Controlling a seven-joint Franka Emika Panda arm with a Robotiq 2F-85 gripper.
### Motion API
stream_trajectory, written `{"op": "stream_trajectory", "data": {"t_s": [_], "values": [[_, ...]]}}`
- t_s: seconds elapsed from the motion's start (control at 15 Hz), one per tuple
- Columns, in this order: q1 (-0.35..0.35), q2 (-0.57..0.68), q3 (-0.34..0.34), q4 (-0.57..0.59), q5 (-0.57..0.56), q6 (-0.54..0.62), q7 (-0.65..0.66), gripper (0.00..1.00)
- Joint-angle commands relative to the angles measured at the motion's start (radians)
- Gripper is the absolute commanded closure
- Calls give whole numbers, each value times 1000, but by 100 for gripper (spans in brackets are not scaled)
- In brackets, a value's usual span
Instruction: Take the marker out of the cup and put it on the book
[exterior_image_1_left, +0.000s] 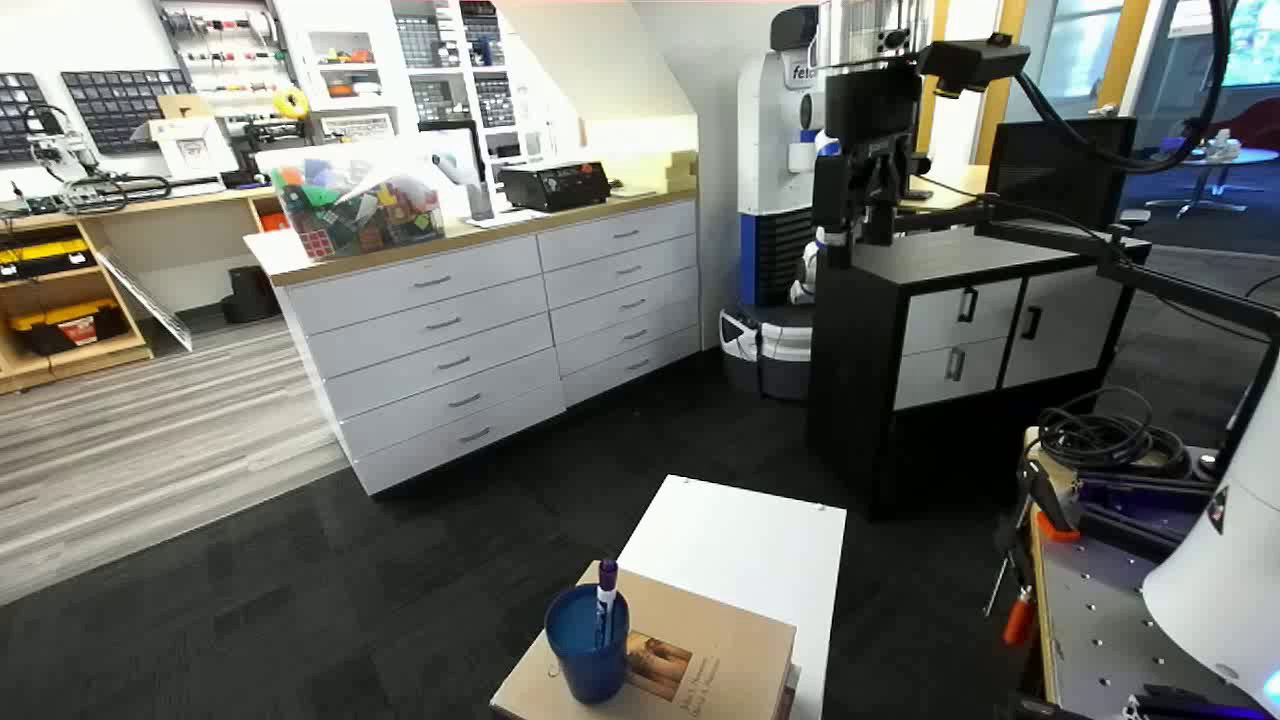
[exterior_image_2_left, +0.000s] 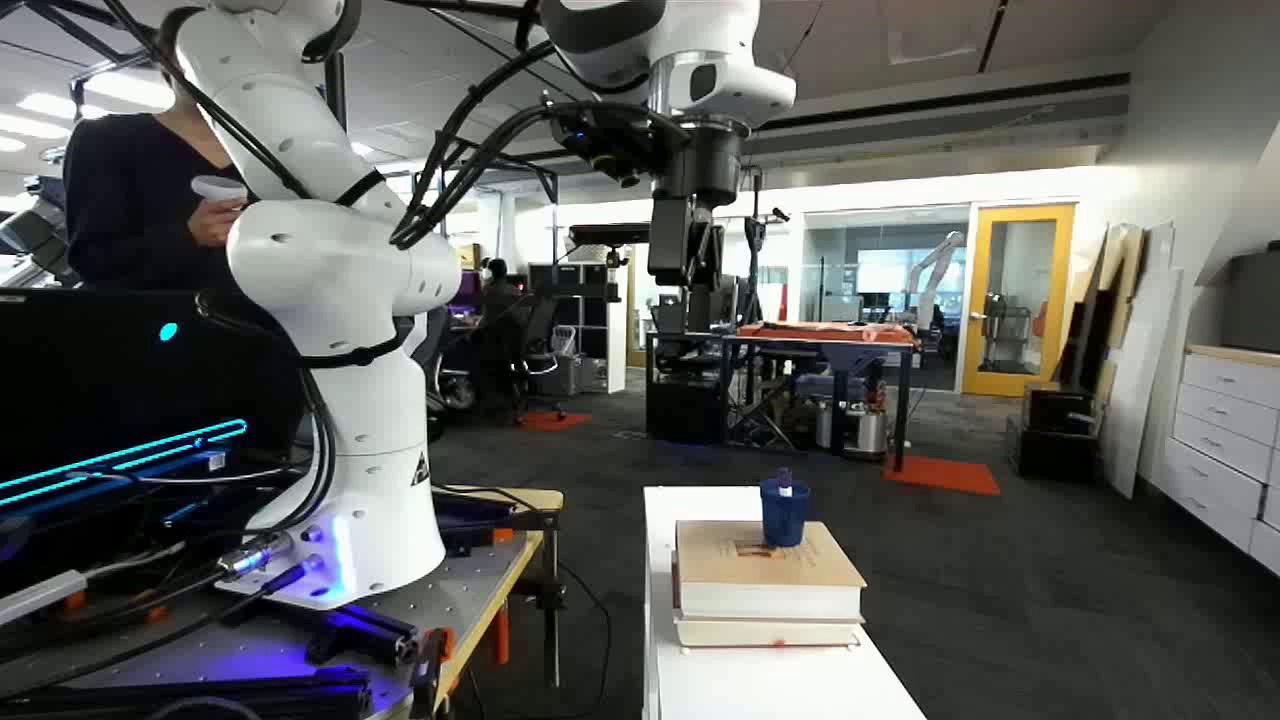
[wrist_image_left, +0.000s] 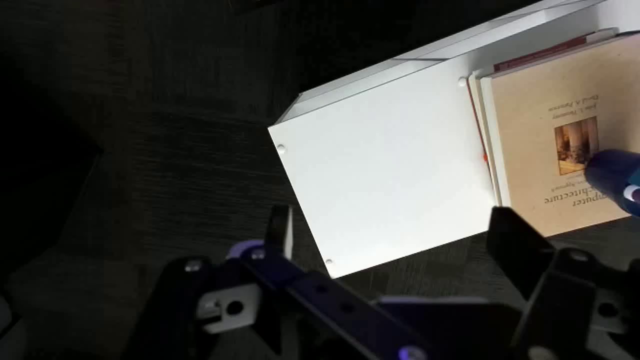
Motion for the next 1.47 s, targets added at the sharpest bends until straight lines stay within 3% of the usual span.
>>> {"op": "stream_trajectory", "data": {"t_s": [0.0, 0.67, 1.4], "values": [[3, 0, -3, 2, -2, -2, 1, 0], [8, 1, -3, 4, 2, 0, -3, 0], [175, 95, 31, 13, 86, 87, -142, 0]]}}
